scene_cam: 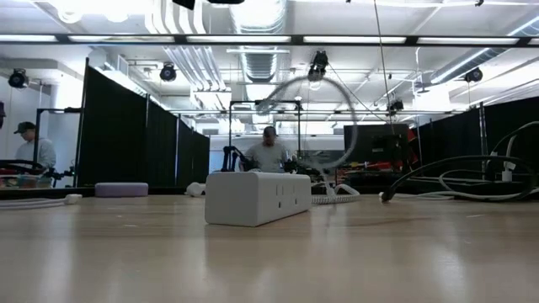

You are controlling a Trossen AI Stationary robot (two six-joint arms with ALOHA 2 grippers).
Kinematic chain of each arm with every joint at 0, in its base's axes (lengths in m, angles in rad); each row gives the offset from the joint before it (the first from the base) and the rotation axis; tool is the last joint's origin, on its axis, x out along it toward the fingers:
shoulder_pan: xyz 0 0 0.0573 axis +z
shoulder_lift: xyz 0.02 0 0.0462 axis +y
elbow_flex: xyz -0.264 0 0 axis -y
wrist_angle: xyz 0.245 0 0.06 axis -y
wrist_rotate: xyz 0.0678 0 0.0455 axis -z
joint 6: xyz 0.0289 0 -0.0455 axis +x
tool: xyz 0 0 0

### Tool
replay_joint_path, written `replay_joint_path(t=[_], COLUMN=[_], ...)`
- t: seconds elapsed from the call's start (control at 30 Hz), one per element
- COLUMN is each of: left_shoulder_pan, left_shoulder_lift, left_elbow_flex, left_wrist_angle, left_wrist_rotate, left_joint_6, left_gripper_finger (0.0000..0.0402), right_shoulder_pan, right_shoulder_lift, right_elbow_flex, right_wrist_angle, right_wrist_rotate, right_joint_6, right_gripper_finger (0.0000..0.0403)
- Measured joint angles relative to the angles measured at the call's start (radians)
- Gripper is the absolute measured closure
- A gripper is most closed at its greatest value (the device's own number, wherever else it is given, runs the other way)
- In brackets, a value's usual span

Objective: Insert USB
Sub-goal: Insert the blue charger cable into the white outlet extension

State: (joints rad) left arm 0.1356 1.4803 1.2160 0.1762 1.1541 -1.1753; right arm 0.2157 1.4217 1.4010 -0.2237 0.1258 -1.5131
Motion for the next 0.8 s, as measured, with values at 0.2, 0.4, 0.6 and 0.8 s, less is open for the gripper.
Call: replay_joint_path(t=[0.2,0.4,0.6,0.8], left_shoulder_pan=[-0.022,-0.040,-0.041,-0.043], left_shoulder_lift=[-0.002,-0.003,-0.003,-0.003], left_elbow_flex=[0.000,0.000,0.000,0.000], left_wrist_angle=[0.004,0.006,0.008,0.009], left_wrist_rotate=[-0.002,-0.001,-0.001,-0.002], left_joint_6=[-0.030,-0.031,-0.024,-0.020], left_gripper_finger=[0.0401,0.0401,0.0401,0.0401], right_shoulder_pan=[-0.008,-0.040,-0.025,-0.006], right_shoulder_lift=[0.010,0.002,0.033,0.053], right_elbow_flex=[0.000,0.000,0.000,0.000], right_wrist_angle=[0.040,0.046,0.070,0.170], right_wrist_rotate=[0.085,-0.010,-0.111,-0.135], right_joint_6=[-0.045,0.003,0.003,-0.025], right_gripper_finger=[0.0279,0.0280,0.0290,0.0295])
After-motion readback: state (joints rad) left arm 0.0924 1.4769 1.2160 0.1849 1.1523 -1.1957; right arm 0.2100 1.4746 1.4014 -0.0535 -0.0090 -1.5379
